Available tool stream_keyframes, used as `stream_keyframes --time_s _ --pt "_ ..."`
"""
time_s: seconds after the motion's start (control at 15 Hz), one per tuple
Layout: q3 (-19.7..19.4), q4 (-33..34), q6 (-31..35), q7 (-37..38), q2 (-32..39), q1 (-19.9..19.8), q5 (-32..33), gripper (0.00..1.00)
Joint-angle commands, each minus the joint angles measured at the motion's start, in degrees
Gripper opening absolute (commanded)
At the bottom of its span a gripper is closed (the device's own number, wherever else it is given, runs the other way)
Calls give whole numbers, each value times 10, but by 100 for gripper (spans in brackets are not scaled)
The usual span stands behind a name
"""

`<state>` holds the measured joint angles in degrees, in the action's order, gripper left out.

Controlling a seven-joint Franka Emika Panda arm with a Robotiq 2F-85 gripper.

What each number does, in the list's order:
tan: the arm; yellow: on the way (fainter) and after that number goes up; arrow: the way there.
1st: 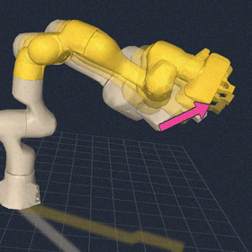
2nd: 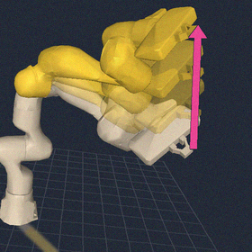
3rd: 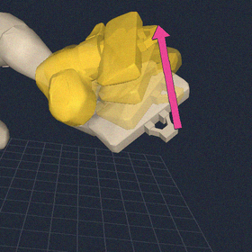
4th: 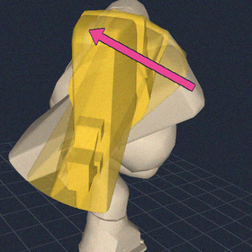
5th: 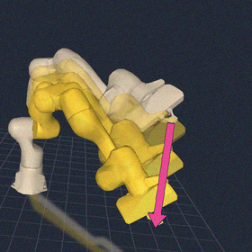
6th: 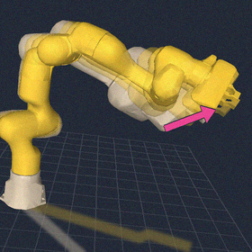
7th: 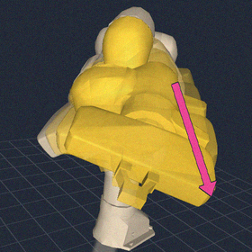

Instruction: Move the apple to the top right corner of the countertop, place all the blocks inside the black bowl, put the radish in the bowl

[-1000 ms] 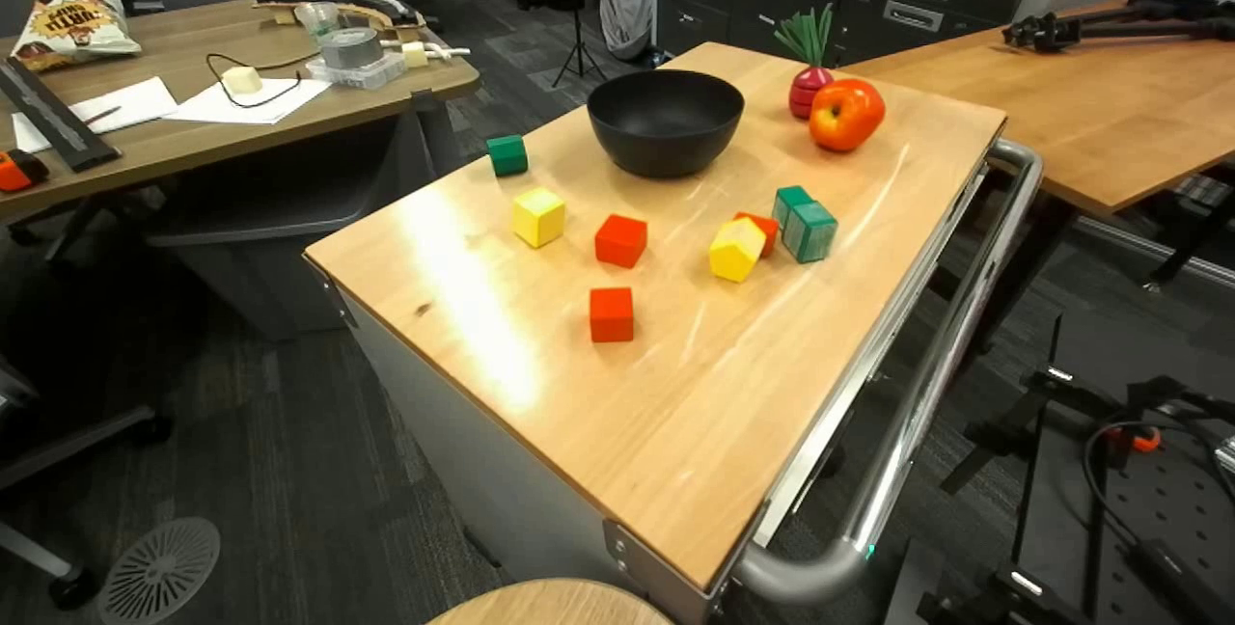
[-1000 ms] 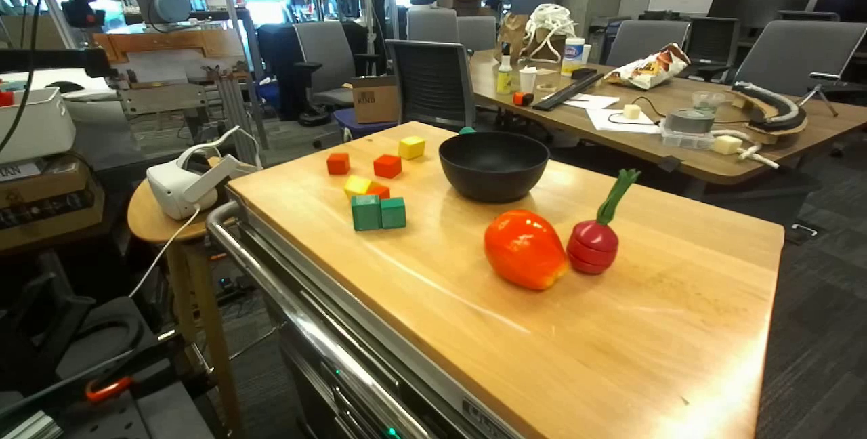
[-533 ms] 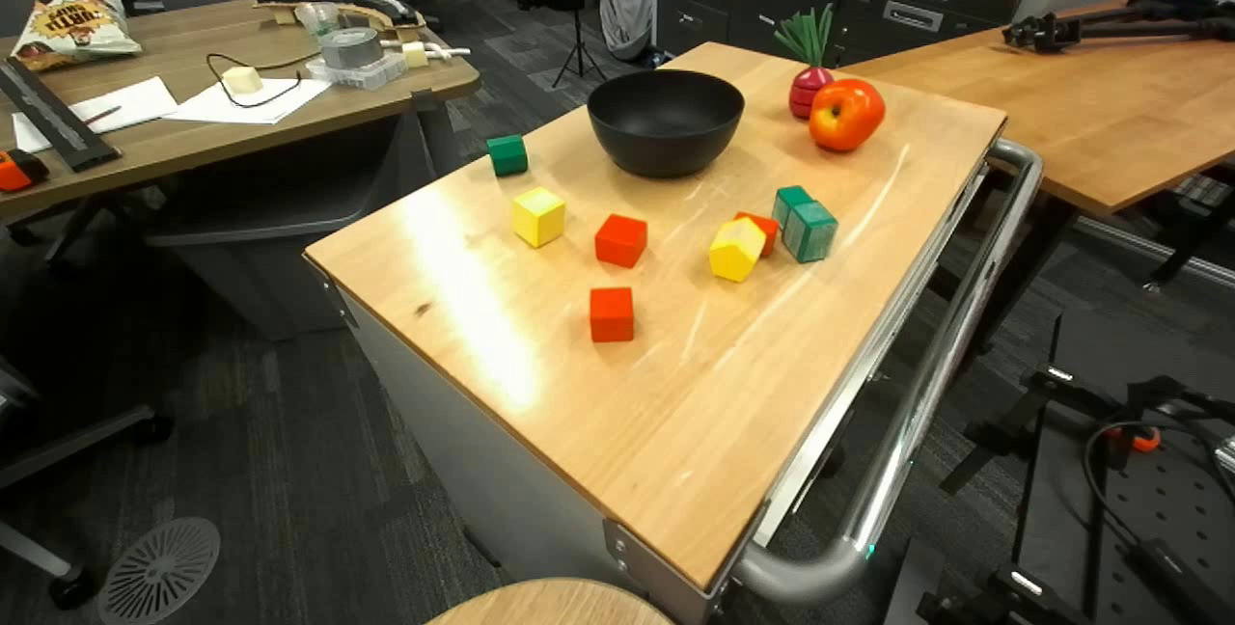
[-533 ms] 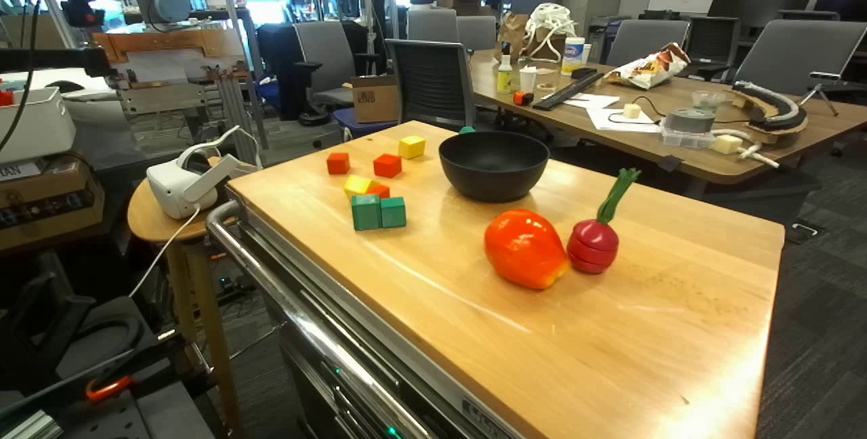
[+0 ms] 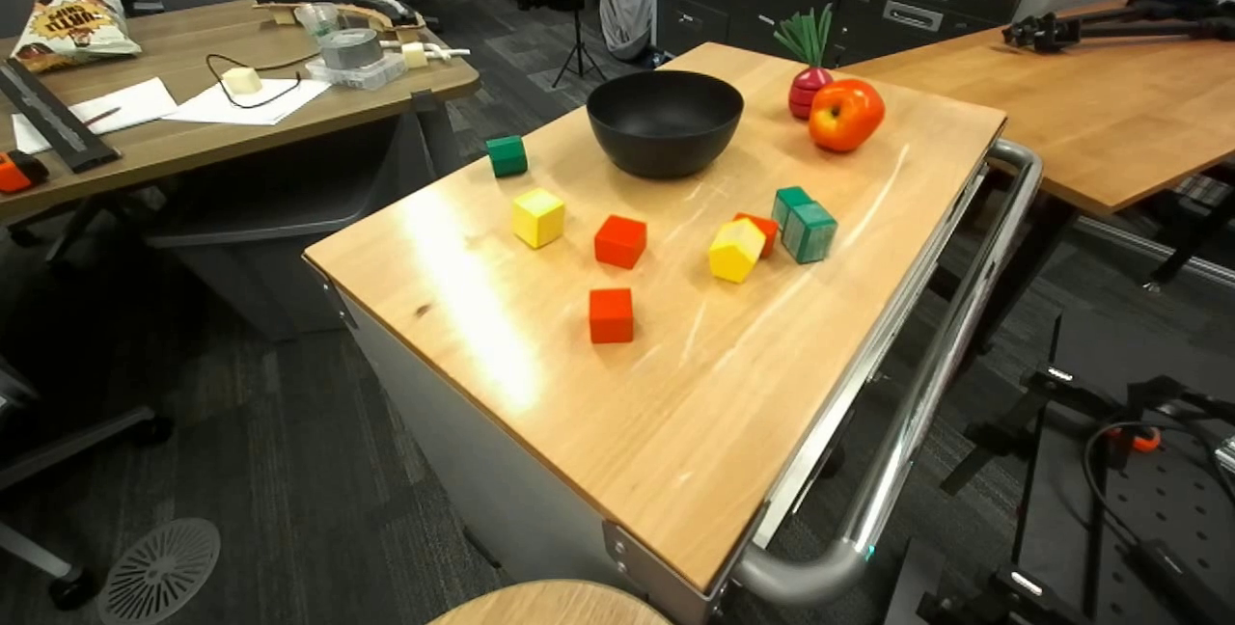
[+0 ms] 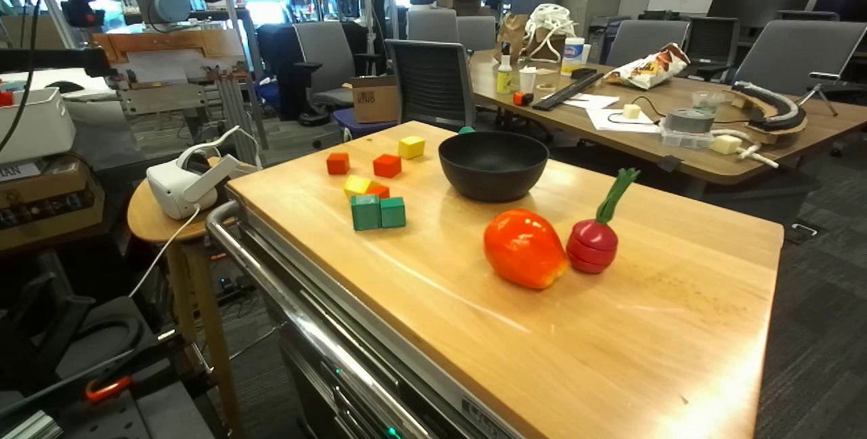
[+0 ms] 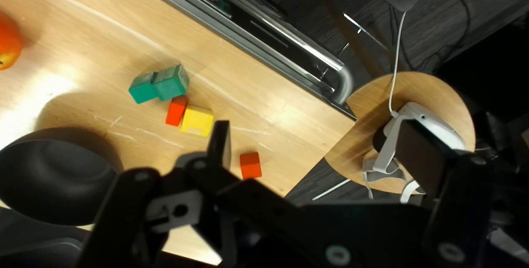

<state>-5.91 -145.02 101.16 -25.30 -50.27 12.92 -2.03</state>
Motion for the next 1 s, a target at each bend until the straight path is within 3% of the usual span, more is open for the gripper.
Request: stream_keyframes --time_s 0.0,0.6,0.73,0.93 --pt "2 3 -5 -7 1 -4 -4 100" --pt "2 3 -8 -11 1 -3 -4 100" --pt "11 -1 66 29 -3 -7 -33 100" --pt "3 32 126 71 41 -23 -48 100"
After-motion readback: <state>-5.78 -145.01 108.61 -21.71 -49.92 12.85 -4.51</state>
